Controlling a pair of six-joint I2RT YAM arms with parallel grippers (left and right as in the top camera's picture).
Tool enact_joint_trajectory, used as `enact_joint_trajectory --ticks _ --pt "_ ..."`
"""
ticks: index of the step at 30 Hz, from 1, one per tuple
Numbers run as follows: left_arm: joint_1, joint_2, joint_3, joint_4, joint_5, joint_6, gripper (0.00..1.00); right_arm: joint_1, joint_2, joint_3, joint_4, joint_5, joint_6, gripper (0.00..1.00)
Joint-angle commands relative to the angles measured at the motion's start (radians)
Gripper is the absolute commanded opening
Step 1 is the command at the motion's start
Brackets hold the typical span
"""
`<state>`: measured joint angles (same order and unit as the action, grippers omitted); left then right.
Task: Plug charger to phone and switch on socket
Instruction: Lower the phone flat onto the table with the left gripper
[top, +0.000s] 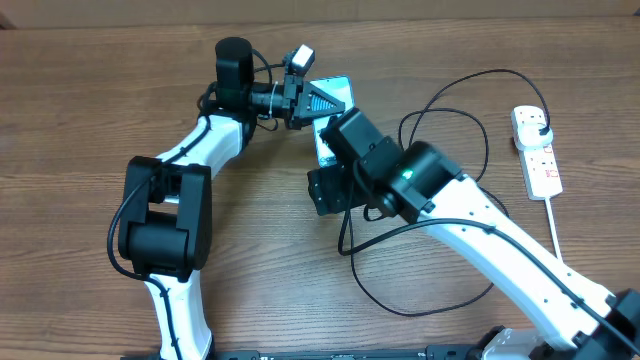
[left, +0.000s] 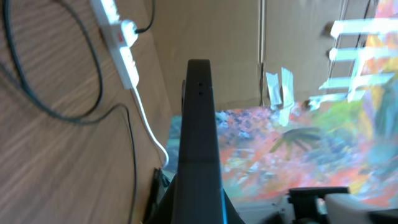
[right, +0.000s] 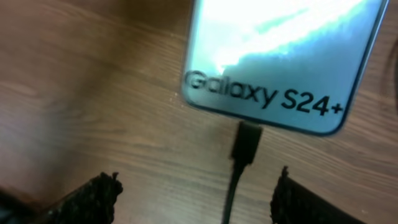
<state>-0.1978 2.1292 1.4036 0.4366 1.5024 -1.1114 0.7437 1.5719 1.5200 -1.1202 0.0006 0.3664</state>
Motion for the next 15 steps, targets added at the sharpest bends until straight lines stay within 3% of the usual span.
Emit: enact_joint_trajectory --ticks 1,5,7,9,10,12,15 --pt "-0.050 -0.016 0.007 0.132 -0.053 -0.096 0.04 -0.005 -0.057 0.164 -0.099 0.023 -0.012 0.84" --pt "-0.129 -0.016 0.014 0.373 -0.124 -0.189 0.04 -0.005 -0.130 0.293 -0.233 0.148 -0.031 0.84" --pt "-0.163 -0.016 0.027 0.380 -0.156 -0.175 0.04 -0.005 -0.177 0.324 -0.275 0.212 -0.031 0.84" --pt "-0.203 -0.016 0.037 0.319 -0.224 -0.084 0.04 -0.005 -0.266 0.329 -0.311 0.285 -0.031 0.87" --pt "-0.215 -0.016 0.040 0.270 -0.258 -0.042 0.04 -0.005 -0.307 0.329 -0.327 0.304 -0.028 0.94" --pt "-0.231 -0.016 0.041 0.180 -0.324 0.021 0.04 -0.005 -0.362 0.329 -0.344 0.314 -0.026 1.00" --pt "-0.253 -0.016 0.048 0.013 -0.439 0.123 0.04 -0.005 -0.446 0.327 -0.356 0.314 -0.023 1.00"
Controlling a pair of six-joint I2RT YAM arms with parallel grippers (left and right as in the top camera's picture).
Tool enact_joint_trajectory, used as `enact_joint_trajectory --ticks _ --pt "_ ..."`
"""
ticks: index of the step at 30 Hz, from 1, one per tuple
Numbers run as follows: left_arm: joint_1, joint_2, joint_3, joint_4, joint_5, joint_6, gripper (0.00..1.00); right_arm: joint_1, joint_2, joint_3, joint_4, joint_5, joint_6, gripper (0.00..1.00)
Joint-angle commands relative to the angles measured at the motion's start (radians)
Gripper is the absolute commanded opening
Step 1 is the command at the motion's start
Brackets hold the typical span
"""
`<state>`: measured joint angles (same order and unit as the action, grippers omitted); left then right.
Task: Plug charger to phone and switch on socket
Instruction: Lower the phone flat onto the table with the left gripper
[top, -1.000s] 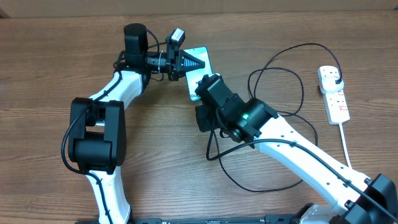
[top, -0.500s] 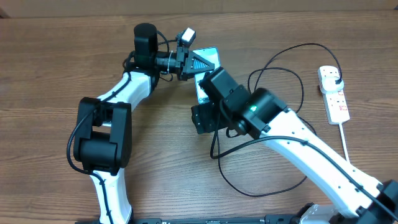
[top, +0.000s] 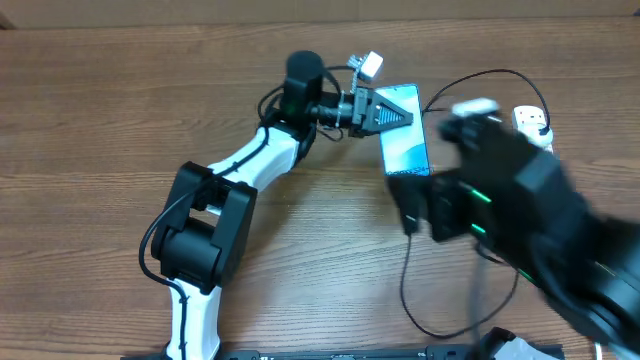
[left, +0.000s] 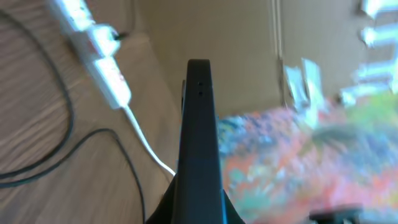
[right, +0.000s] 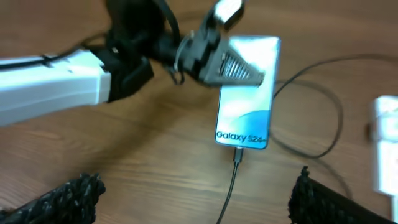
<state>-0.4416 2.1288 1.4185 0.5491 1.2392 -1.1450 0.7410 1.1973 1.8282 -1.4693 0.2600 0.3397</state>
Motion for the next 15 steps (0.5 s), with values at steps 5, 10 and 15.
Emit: enact_joint_trajectory --ticks 5,10,15 --pt "-0.029 -0.016 0.080 -0.414 -0.224 0.363 0.04 -0.002 -0.158 0.019 -0.006 0.083 0.008 1.00" --pt "-0.017 -0.016 0.146 -0.847 -0.183 0.639 0.04 -0.002 -0.163 0.015 -0.004 0.155 0.057 1.00" --pt "0.025 -0.016 0.216 -1.338 -0.424 0.838 0.04 -0.002 -0.152 -0.039 0.061 0.156 0.084 1.00"
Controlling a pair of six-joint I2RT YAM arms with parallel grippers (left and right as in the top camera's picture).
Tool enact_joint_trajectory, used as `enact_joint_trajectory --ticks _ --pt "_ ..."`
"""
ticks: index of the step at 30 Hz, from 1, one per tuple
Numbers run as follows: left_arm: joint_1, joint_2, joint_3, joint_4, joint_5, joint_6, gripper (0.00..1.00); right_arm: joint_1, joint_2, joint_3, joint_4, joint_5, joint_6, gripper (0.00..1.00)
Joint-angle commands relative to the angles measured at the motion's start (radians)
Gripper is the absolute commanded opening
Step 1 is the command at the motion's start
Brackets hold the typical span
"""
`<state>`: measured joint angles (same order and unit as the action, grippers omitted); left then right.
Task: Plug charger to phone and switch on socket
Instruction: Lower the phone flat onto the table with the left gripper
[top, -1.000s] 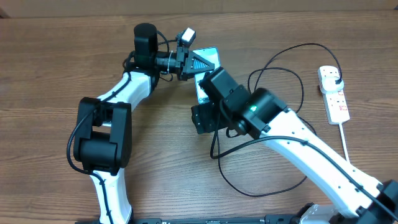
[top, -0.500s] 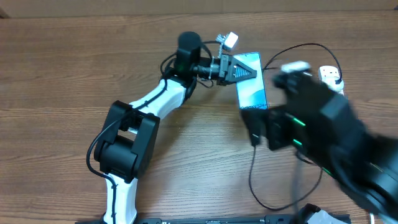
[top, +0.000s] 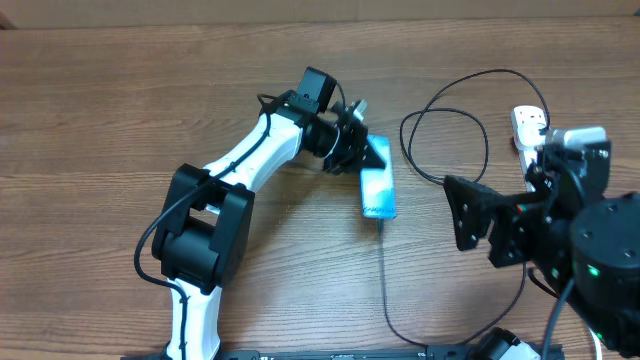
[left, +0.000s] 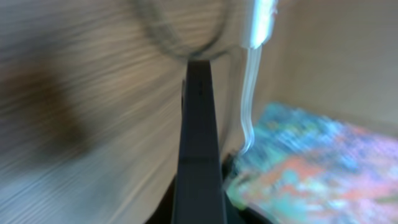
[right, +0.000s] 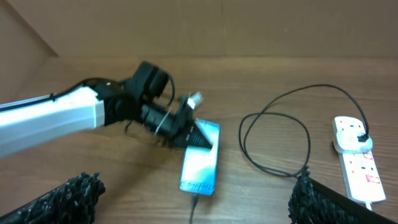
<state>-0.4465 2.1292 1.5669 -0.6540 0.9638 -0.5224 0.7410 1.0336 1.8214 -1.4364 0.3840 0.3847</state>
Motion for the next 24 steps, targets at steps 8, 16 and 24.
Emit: enact_joint_trajectory --ticks 8,16,24 --pt "0.055 -0.016 0.117 -0.402 -0.396 0.303 0.04 -0.002 0.066 -0.153 0.135 0.031 0.083 1.00" --pt "0.067 -0.016 0.116 -0.226 -0.479 0.201 0.04 -0.002 0.237 -0.196 0.145 0.009 0.239 1.00" --pt "0.125 -0.015 0.063 -0.201 -0.356 0.192 0.04 -0.002 0.278 -0.196 0.145 0.005 0.274 1.00"
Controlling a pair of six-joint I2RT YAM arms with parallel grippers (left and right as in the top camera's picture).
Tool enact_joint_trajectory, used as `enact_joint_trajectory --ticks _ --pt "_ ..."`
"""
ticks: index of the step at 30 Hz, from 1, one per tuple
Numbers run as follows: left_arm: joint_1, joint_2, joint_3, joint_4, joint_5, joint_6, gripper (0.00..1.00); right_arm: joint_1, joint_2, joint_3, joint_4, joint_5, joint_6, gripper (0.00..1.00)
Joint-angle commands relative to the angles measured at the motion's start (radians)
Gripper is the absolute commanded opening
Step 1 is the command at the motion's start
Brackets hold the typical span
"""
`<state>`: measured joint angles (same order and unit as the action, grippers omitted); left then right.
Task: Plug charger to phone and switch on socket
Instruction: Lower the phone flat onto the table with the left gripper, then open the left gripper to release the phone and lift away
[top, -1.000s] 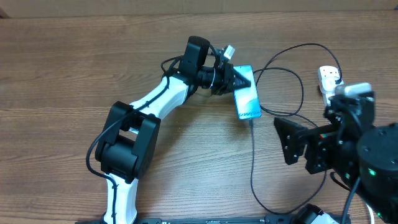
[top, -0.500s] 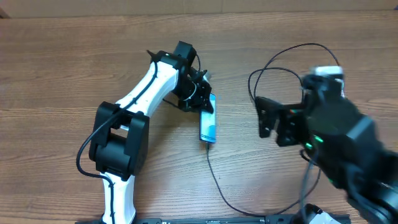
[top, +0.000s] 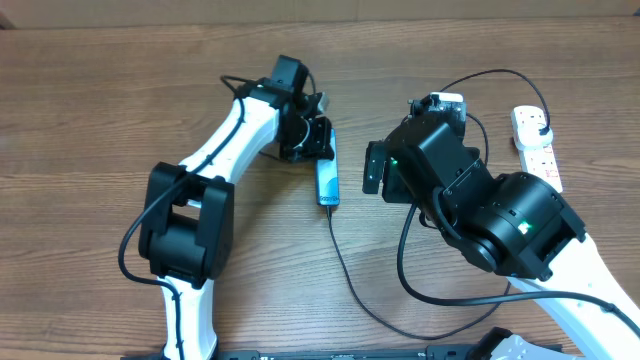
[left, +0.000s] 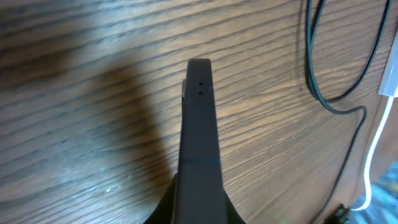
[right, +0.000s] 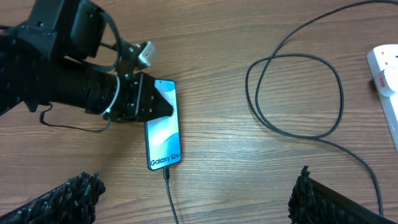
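The phone (right: 163, 134) lies screen up on the table, its "Galaxy S24+" screen lit blue. My left gripper (right: 138, 98) is shut on its far end. In the left wrist view the phone (left: 199, 149) is only a dark edge-on bar between the jaws. The black charger plug (right: 166, 173) sits in the phone's near end, and its cable (top: 352, 285) runs off toward the front. My right gripper (right: 199, 205) hovers open above the table in front of the phone, holding nothing. The white power strip (top: 535, 150) lies at the far right, with a plug in its far socket.
The black cable makes a big loop (right: 295, 93) between the phone and the strip. The strip's white cord (top: 553, 225) runs toward the front right. My right arm's body (top: 490, 215) fills the right middle of the table.
The phone, still in my left gripper, now lies further left on the table. My right arm was at the far right by the power strip and now sits near the centre, facing the phone.
My right gripper first hung open close over the phone's plugged end while the left held the phone. Then the phone was further right and the right arm pulled back. Then the right arm was by the strip. Now the phone is back left and the right arm is central.
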<state>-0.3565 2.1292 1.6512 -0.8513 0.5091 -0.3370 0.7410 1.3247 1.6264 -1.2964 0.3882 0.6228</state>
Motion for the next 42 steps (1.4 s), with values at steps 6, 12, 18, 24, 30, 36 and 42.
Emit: enact_joint_trajectory --ticks 6,12,18,24,30,36,42 --pt "0.145 -0.013 -0.093 0.012 0.332 0.154 0.04 -0.002 -0.013 -0.002 0.006 0.000 0.052 1.00" --pt "0.175 -0.012 -0.173 0.018 0.408 0.278 0.04 -0.002 -0.013 -0.002 0.011 0.000 0.063 1.00" --pt "0.171 -0.011 -0.233 0.056 0.409 0.352 0.04 -0.002 -0.013 -0.002 0.012 0.000 0.063 1.00" --pt "0.171 -0.009 -0.307 0.171 0.407 0.306 0.04 -0.002 -0.013 -0.002 0.011 0.000 0.063 1.00" --pt "0.170 -0.008 -0.365 0.261 0.408 0.260 0.08 -0.002 -0.013 -0.002 0.004 0.000 0.063 1.00" --pt "0.160 -0.008 -0.383 0.333 0.409 0.219 0.11 -0.002 -0.013 -0.002 0.004 0.000 0.062 1.00" --pt "0.131 -0.008 -0.383 0.393 0.414 0.199 0.11 -0.002 -0.013 -0.002 0.003 0.000 0.062 1.00"
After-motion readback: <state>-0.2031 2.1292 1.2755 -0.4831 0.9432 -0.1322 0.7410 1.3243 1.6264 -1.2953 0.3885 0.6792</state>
